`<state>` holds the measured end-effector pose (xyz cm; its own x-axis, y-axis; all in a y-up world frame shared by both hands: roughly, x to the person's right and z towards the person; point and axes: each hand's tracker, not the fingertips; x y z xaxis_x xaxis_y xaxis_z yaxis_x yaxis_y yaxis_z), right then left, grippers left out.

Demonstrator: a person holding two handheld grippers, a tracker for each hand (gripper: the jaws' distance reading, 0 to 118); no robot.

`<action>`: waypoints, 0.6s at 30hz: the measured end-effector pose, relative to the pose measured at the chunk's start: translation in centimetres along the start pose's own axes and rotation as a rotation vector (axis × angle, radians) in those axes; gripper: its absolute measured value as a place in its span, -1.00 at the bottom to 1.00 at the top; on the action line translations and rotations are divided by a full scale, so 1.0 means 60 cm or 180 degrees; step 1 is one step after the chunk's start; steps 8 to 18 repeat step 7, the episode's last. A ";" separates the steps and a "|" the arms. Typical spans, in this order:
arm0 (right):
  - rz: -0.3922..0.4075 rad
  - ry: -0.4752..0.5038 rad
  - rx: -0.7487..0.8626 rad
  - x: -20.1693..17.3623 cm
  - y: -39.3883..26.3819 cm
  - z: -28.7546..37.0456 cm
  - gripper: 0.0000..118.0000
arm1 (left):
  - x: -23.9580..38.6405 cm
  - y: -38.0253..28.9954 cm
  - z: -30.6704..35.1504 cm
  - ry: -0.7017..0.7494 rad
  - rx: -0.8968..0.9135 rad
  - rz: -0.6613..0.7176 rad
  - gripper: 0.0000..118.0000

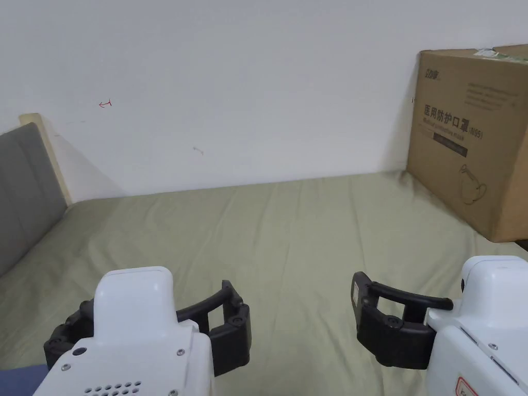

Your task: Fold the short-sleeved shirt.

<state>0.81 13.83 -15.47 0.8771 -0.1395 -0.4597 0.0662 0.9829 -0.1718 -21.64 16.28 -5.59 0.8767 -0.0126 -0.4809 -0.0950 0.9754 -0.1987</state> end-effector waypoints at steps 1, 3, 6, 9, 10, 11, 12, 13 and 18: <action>0.0000 0.0001 0.0001 0.000 0.000 -0.001 1.00 | 0.001 0.000 0.000 0.0003 -0.0035 0.0004 0.85; -0.0003 0.0010 -0.0009 0.000 0.000 -0.002 1.00 | 0.000 0.000 0.001 -0.0025 -0.0051 0.0017 0.85; 0.0002 0.0019 -0.0012 0.000 -0.001 -0.003 1.00 | -0.004 0.006 0.003 -0.0076 -0.0127 0.0083 0.85; 0.0007 0.0020 -0.0013 -0.001 -0.001 -0.003 1.00 | -0.006 0.007 0.004 -0.0090 -0.0130 0.0114 0.85; 0.0007 0.0020 -0.0013 -0.001 -0.001 -0.003 1.00 | -0.006 0.007 0.004 -0.0090 -0.0130 0.0114 0.85; 0.0007 0.0020 -0.0013 -0.001 -0.001 -0.003 1.00 | -0.006 0.007 0.004 -0.0090 -0.0130 0.0114 0.85; 0.0007 0.0020 -0.0013 -0.001 -0.001 -0.003 1.00 | -0.006 0.007 0.004 -0.0090 -0.0130 0.0114 0.85; 0.0007 0.0020 -0.0013 -0.001 -0.001 -0.003 1.00 | -0.006 0.007 0.004 -0.0090 -0.0130 0.0114 0.85; 0.0007 0.0020 -0.0013 -0.001 -0.001 -0.003 1.00 | -0.006 0.007 0.004 -0.0090 -0.0130 0.0114 0.85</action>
